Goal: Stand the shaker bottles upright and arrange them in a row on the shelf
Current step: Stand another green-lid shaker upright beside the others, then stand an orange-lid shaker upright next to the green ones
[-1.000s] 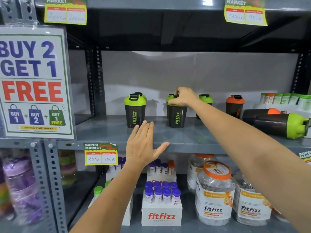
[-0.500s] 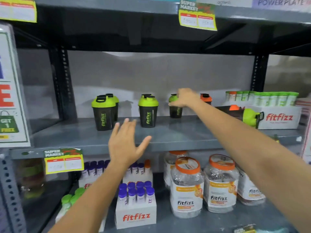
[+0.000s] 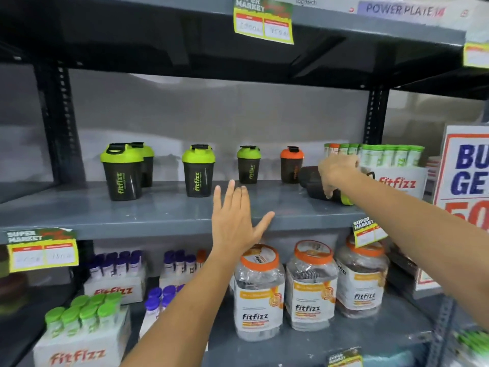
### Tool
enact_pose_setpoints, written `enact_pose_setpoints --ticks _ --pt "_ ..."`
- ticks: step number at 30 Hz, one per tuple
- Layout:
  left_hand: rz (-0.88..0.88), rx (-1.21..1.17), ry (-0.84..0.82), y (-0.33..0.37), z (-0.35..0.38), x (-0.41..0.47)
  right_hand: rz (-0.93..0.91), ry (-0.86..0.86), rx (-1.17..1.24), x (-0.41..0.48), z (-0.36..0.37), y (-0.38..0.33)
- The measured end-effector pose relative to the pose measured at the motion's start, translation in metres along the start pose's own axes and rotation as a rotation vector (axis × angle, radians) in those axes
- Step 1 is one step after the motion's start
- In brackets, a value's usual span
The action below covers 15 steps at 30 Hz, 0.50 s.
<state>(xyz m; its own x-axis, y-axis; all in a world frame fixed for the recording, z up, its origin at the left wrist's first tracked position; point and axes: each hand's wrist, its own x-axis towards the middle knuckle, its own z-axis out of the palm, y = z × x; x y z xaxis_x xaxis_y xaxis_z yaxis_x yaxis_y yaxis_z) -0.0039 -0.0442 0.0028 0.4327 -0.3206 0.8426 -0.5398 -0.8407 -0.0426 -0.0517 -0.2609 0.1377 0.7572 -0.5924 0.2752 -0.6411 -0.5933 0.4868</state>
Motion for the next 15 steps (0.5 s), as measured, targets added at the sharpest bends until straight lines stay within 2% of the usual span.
enact_pose_setpoints --ticks 6,8,11,15 --pt "-0.033 0.029 -0.009 -0.003 0.000 -0.004 -0.082 0.008 0.030 -0.002 -0.010 0.002" --pt "-0.030 0.044 -0.011 -0.005 0.001 -0.004 -0.145 0.057 0.032 -0.005 -0.019 -0.001" --pt "-0.005 0.080 -0.013 -0.007 0.000 -0.005 -0.242 0.241 -0.053 -0.009 -0.035 -0.016" --pt "0.021 0.100 -0.025 -0.010 -0.003 -0.006 -0.414 0.506 -0.293 0.005 -0.047 -0.053"
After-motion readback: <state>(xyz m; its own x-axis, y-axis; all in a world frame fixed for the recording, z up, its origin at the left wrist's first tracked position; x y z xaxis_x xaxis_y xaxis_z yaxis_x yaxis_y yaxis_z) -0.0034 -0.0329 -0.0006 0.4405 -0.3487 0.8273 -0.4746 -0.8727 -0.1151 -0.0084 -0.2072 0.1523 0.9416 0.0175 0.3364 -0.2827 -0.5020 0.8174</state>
